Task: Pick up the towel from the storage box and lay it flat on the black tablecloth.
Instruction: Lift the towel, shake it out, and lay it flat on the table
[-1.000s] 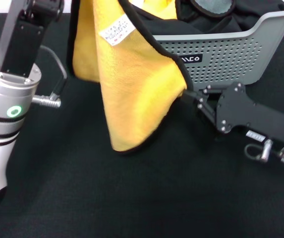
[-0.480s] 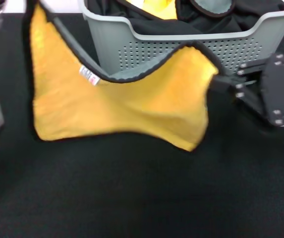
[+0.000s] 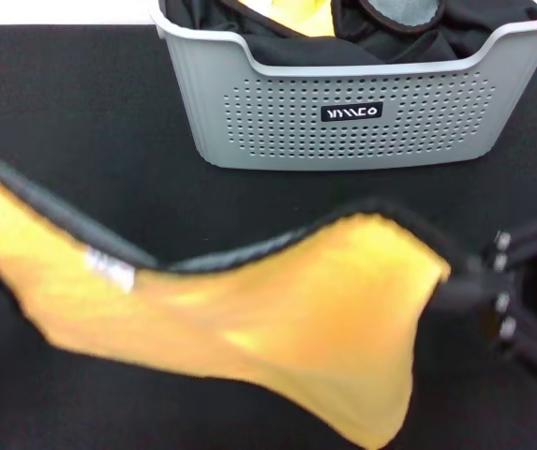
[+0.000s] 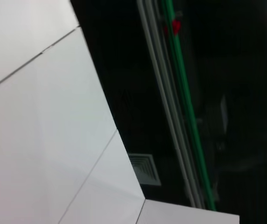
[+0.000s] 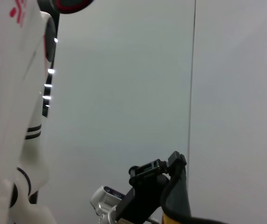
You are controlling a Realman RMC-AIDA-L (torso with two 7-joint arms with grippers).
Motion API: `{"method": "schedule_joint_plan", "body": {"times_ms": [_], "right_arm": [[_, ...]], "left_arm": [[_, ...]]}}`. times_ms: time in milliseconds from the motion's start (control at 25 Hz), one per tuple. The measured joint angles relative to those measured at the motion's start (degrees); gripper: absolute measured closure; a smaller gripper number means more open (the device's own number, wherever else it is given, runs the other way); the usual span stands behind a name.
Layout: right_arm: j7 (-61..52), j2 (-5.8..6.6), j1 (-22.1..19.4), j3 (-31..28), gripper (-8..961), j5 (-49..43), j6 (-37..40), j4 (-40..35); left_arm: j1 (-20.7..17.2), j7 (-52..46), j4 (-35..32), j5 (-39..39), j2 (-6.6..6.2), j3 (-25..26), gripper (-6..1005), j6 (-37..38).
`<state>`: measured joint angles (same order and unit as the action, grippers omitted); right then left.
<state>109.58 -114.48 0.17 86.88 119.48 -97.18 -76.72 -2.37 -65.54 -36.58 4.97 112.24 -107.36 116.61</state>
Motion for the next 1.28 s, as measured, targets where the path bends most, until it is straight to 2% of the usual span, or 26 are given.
{"method": "schedule_joint_plan", "body": {"times_ms": [240, 400, 440, 520, 560, 680, 760, 840, 960, 1080, 1160, 1200, 1280], "right_arm": [[3.8, 0.15, -0.9, 3.4, 902, 1.1, -3.8, 3.9], [10.2, 0.16, -1.5, 5.7, 897, 2.6, -4.6, 9.3], [11.4, 0.12, -1.5, 6.0, 896, 2.7, -4.5, 11.0], [13.7, -0.02, -0.5, 6.2, 893, 3.2, -4.3, 15.8], [14.8, -0.11, 1.0, 6.2, 892, 3.9, -4.3, 19.6], [18.1, -0.39, 5.4, 6.3, 888, 6.4, -4.2, 31.7], [20.6, -0.6, 8.1, 6.2, 886, 8.5, -3.5, 38.5], [22.4, -0.71, 9.7, 6.3, 883, 10.0, -2.1, 42.5], [23.2, -0.83, 10.7, 6.3, 879, 12.3, 1.6, 44.6], [23.2, -0.84, 11.2, 6.2, 875, 14.5, 7.1, 45.7], [23.0, -0.83, 12.0, 6.1, 873, 15.2, 9.9, 46.8], [22.8, -0.83, 12.8, 6.1, 872, 15.7, 10.9, 47.9], [22.7, -0.84, 14.2, 6.1, 869, 16.8, 12.6, 50.0]], "left_arm": [[-11.4, 3.0, -5.5, 6.2, 3.19, 4.0, 938, 0.1], [-16.0, 6.0, -6.1, 8.1, 4.64, 4.8, 932, 0.2], [-16.3, 7.3, -4.4, 8.0, 5.6, 5.1, 931, 0.1], [-14.1, 7.9, -0.2, 7.6, 6.79, 6.0, 928, 0.1], [-11.8, 7.9, 2.9, 7.3, 7.27, 6.5, 927, 0.0], [-2.3, 7.4, 14.2, 6.4, 7.74, 7.1, 922, -0.1], [5.5, 7.1, 23.1, 5.6, 7.88, 7.1, 919, -0.1], [13.2, 7.0, 31.2, 4.1, 8.11, 7.1, 917, -0.5], [20.4, 7.0, 37.1, 2.7, 8.36, 7.2, 912, -3.6], [23.2, 6.9, 35.6, 2.2, 8.44, 7.2, 908, -10.2], [23.9, 6.9, 32.4, 2.0, 8.51, 7.1, 905, -17.3], [23.9, 6.9, 32.4, 2.0, 8.51, 7.1, 903, -17.3], [24.6, 7.0, 31.1, 1.9, 8.52, 7.1, 901, -23.8]]}}
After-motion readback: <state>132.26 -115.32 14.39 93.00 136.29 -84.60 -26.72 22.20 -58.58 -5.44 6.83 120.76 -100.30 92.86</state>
